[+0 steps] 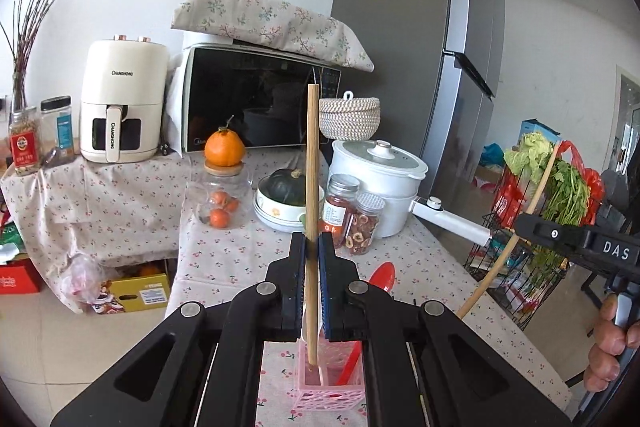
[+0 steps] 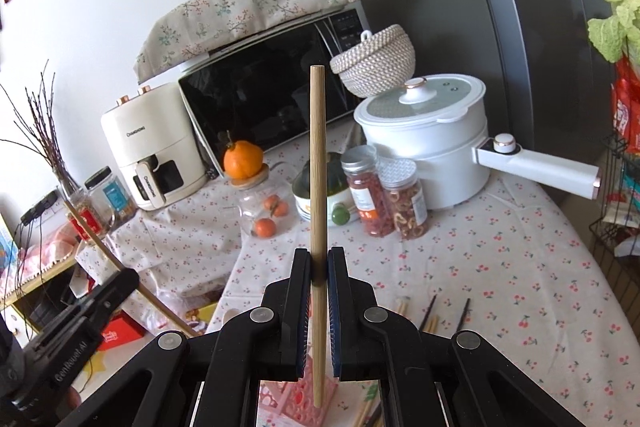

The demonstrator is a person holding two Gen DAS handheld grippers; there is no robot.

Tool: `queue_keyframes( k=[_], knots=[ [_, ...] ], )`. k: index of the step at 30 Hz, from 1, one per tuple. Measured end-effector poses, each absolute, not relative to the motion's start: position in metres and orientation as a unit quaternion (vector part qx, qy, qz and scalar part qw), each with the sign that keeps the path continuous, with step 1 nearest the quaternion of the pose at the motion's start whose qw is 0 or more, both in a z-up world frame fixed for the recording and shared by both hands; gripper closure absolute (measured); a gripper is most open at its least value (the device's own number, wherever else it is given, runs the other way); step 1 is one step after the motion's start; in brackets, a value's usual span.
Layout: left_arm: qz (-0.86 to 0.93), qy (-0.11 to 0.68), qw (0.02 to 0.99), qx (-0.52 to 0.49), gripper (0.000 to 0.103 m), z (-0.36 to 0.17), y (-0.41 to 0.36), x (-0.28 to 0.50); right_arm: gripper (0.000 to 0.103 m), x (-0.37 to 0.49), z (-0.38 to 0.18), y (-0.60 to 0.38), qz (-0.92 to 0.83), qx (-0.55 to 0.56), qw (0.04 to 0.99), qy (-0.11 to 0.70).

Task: Organize utensils
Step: 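Lift both chopsticks upright and carry them over the pink basket, then lower the chopsticks into the basket and open both tools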

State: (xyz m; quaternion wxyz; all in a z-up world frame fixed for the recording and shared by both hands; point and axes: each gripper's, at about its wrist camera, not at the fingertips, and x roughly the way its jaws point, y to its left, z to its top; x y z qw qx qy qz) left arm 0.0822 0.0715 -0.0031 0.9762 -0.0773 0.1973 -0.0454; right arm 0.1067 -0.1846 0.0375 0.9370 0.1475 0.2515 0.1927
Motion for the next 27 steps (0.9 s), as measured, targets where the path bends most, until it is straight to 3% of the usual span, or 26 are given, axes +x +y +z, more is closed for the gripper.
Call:
queue_keyframes(
  k=[10,13,15,17,27],
  knots=[
    [-0.057,0.283,0.953,-0.090,0.093,-0.040,0.069,0.114,0.099,0.113,0.033,-0.154,0.216,0.134,0.935,0.246],
    [-0.041,0.291,0.951,-0.096,0.079,-0.037,0.076,0.110,0.099,0.112,0.033,-0.147,0.223,0.122,0.939,0.233],
    [-0.031,0.293,0.950,-0.101,0.059,-0.034,0.082,0.105,0.098,0.113,0.032,-0.145,0.228,0.124,0.938,0.228],
    [-0.024,0.297,0.948,-0.108,0.052,-0.032,0.090,0.100,0.098,0.113,0.032,-0.142,0.231,0.126,0.938,0.223],
    [0.003,0.366,0.924,-0.108,0.045,-0.050,0.110,0.095,0.098,0.128,0.013,-0.110,0.222,0.071,0.936,0.264]
  ],
)
